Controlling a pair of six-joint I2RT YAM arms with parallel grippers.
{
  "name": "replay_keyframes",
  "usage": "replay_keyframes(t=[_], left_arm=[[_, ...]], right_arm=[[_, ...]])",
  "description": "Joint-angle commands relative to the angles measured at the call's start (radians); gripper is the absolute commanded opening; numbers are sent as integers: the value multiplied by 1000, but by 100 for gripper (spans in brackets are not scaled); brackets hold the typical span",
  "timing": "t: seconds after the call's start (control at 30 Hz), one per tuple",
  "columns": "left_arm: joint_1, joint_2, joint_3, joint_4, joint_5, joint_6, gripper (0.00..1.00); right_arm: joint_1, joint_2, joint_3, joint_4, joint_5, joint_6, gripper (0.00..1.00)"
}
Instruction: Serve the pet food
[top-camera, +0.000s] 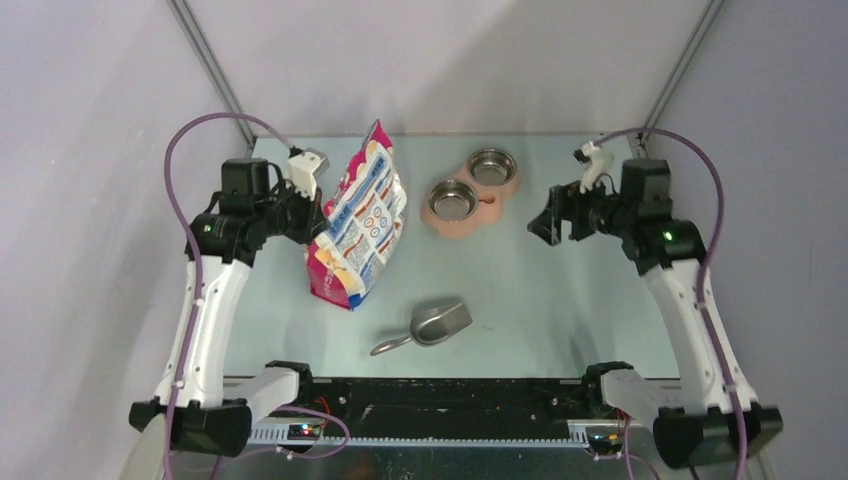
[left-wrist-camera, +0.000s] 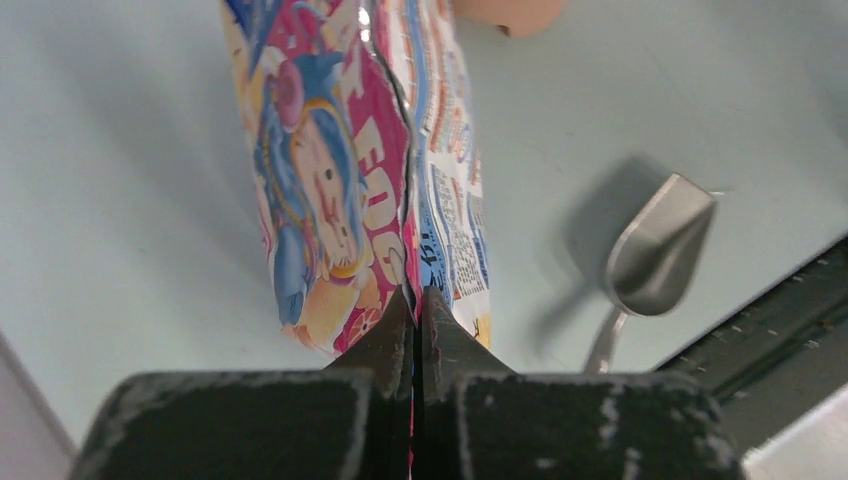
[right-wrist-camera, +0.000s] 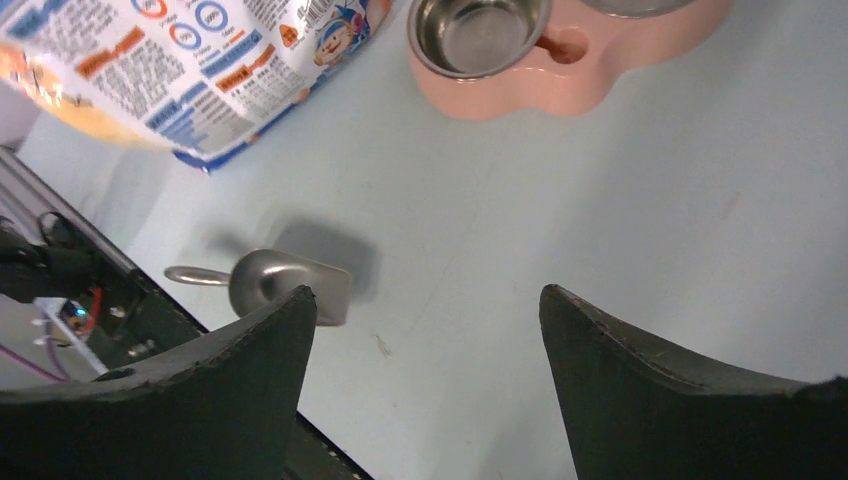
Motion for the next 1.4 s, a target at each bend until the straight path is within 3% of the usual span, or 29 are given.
replay_keyframes(t=[0.0, 0.13, 0.27, 0.43, 0.5, 0.53, 0.6, 0.67, 0.83, 1.1, 1.13, 1.23, 1.37], left_arm=[[-10, -125, 17, 45, 205, -144, 0], [-10, -136, 20, 58, 260, -263, 0], [-11, -200, -80, 118, 332, -386, 0], [-10, -239, -105, 110, 333, -379, 2], [-11, -237, -77, 98, 288, -346, 30], [-11, -234, -47, 100, 266, -337, 54], [-11, -220, 3, 136, 141, -353, 74], [-11, -188, 56, 191, 42, -387, 80], [-10, -5, 213, 321, -203, -544, 79], [-10, 280, 367, 403, -240, -590, 43], [-11, 292, 373, 411, -245, -579, 43], [-11, 363, 420, 390, -153, -548, 55], [-10, 356, 362, 429, -105, -568, 57]], right_arm=[[62, 178, 98, 130, 9, 174, 83], [172, 331, 247, 116, 29, 173, 82], [282, 480, 459, 47, 36, 152, 80], [381, 602, 615, 36, 66, 201, 80], [406, 630, 662, 60, 113, 238, 79], [417, 647, 684, 72, 134, 256, 78], [427, 673, 719, 112, 179, 314, 77], [437, 698, 762, 114, 243, 350, 76], [462, 703, 781, 102, 352, 340, 76], [481, 516, 509, 130, 342, 213, 75], [481, 496, 460, 131, 325, 187, 75], [485, 408, 369, 110, 283, 143, 75], [482, 327, 263, 71, 235, 81, 75]])
